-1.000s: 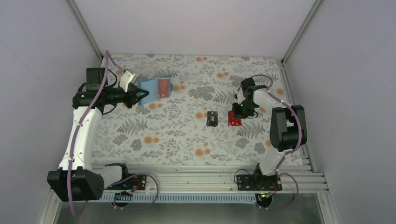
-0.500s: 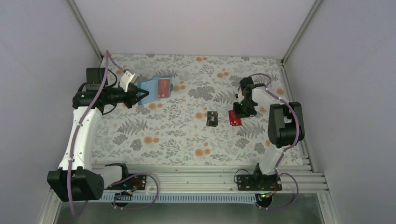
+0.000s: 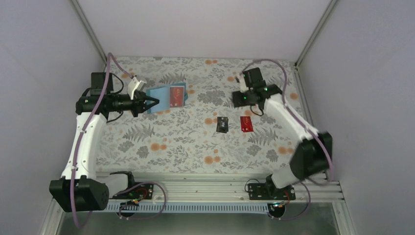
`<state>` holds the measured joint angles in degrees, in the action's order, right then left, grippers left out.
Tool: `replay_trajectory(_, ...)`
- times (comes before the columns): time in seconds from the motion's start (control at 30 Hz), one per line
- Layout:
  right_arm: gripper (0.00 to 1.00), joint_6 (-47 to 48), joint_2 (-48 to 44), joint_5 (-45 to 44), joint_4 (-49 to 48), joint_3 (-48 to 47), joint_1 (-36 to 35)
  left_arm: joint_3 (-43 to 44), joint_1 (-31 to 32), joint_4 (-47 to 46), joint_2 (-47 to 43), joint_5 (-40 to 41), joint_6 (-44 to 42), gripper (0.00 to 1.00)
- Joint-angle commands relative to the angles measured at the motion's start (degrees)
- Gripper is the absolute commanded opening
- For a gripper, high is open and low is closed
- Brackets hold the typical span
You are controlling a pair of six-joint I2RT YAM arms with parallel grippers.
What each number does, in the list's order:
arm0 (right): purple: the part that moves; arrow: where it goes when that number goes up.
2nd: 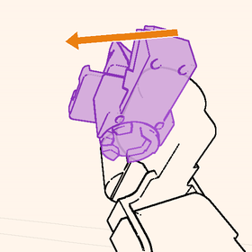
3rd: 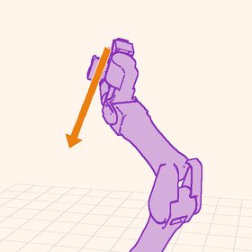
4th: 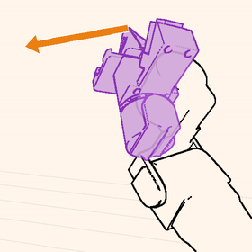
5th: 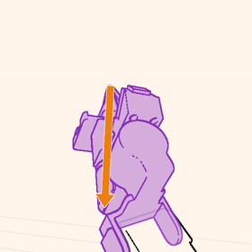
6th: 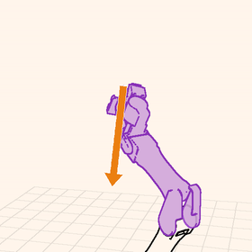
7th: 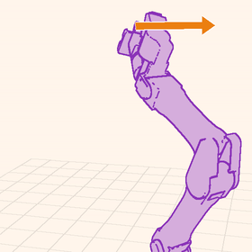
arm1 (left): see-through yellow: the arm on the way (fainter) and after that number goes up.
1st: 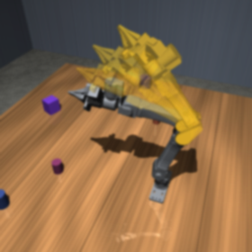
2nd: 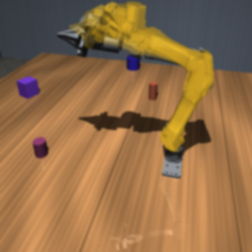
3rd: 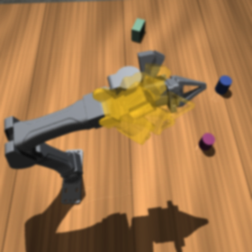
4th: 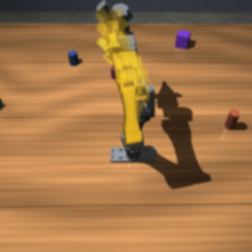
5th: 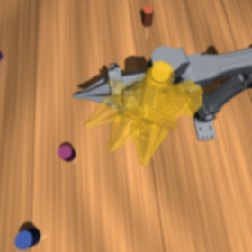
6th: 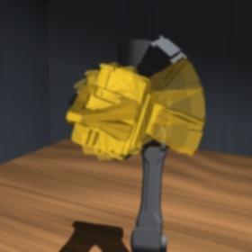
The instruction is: Take the credit cards out of the card holder
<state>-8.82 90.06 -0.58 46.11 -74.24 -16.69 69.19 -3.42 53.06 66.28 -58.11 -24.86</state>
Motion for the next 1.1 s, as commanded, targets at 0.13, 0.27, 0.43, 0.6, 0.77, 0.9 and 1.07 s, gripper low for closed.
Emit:
replay_trajectory(0.13,0.83,-2.1,-21.7,43.4,-46.6,11.5,-16.5,4.2,-0.2,8.6,-1.8,-17.3,-10.7,0.02)
replay_trajectory(0.27,0.83,-0.2,-19.0,40.0,-48.4,10.0,-22.6,6.1,-0.2,15.6,-2.2,-22.8,-20.8,0.02)
replay_trajectory(0.43,0.81,1.2,-17.4,38.3,-48.0,8.6,-24.6,6.8,-0.2,20.5,-2.9,-25.0,-26.8,0.02)
replay_trajectory(0.6,0.8,4.9,-17.8,38.1,-44.3,8.2,-24.6,6.7,-0.2,20.5,-2.8,-25.0,-27.1,0.02)
replay_trajectory(0.77,0.75,7.3,-19.4,36.3,-42.9,8.6,-24.5,6.6,-0.2,21.5,-2.7,-25.4,-28.5,0.02)
replay_trajectory(0.9,0.68,6.5,-15.8,45.7,-42.8,6.0,-24.6,6.6,-0.2,22.4,-2.7,-25.8,-29.8,0.02)
replay_trajectory(1.07,0.28,7.4,-13.1,51.0,-41.3,4.0,-24.7,6.6,-0.2,22.6,-3.1,-25.8,-29.9,0.02)
